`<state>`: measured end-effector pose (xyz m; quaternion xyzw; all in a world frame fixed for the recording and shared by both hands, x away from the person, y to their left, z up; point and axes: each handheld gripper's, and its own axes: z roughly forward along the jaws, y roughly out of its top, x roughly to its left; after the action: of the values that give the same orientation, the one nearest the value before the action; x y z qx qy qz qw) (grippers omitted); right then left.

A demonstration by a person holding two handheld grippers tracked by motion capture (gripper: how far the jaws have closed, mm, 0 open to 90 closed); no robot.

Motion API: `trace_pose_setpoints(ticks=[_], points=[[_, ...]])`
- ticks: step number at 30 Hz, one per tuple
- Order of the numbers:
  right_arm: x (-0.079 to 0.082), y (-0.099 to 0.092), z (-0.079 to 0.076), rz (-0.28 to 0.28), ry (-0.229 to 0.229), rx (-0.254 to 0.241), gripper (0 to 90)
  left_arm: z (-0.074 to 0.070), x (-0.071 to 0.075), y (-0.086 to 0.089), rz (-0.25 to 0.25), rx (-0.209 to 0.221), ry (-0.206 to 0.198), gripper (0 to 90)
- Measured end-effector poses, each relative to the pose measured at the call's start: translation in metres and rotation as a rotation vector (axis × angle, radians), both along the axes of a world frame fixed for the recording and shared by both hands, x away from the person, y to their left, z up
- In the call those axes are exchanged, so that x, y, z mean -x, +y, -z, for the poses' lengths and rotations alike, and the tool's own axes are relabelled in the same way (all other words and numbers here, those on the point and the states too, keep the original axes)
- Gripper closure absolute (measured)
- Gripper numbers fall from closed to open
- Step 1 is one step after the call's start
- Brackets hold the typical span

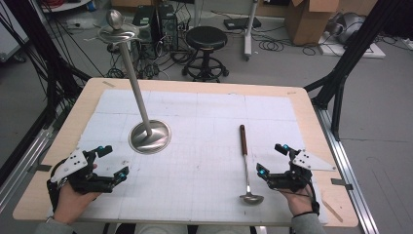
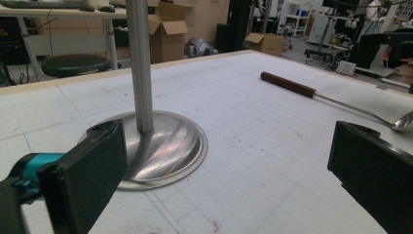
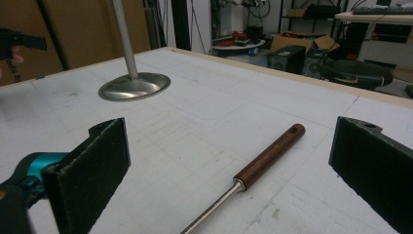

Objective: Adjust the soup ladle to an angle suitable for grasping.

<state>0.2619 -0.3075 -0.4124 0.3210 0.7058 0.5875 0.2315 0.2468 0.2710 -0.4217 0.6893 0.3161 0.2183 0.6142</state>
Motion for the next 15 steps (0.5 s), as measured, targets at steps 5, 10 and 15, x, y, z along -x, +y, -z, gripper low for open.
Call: trace_pose_setpoints(ticks=[5,10,15], points=[[0.0014,0.0012,-0.0019,0.028,-0.018,0.023,0.8,0.0005,0.0000,-0.0006,0.002,-0.008,-0.001,1.7],[0.0022,0.0006,-0.0027,0.025,-0.026,0.031,6.7,0.0010,-0.0004,-0.0012,0.004,-0.013,0.004,1.7],[0.0015,-0.0012,-0.0021,0.009,-0.007,0.027,25.1,0.0012,-0.0008,-0.0015,0.004,-0.020,0.006,1.7]])
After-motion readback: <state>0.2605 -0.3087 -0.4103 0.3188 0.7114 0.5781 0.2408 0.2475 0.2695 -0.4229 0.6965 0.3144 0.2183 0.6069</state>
